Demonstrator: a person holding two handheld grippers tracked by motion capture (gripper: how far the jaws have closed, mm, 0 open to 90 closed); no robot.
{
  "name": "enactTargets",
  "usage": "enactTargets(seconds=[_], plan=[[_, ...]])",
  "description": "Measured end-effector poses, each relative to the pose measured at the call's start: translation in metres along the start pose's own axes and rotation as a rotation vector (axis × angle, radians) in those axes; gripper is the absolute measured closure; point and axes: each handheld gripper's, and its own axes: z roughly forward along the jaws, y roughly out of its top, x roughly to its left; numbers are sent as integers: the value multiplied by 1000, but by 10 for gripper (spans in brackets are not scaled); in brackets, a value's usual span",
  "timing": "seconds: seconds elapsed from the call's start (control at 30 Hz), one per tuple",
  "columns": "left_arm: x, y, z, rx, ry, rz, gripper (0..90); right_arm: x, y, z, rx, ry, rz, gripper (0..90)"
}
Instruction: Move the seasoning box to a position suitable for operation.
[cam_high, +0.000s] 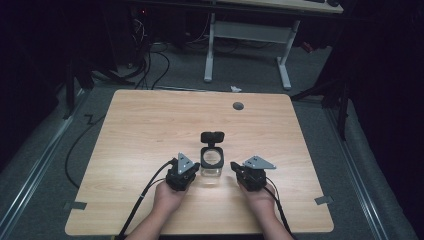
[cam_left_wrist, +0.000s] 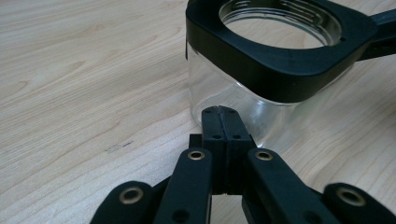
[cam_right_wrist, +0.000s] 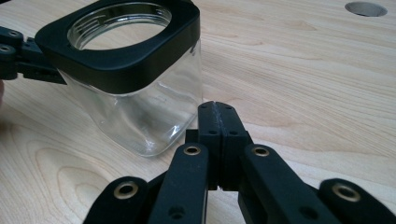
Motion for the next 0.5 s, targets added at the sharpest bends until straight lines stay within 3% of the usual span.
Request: enactTargets(seconds=[0.27,0.5], plan=[[4,0,-15,1,19,-24,893,-9,3,-6,-10,-19,31,892],[-4,-7,-26,4,-3,-17,900,-18,19,-9,-52,-84,42,900]])
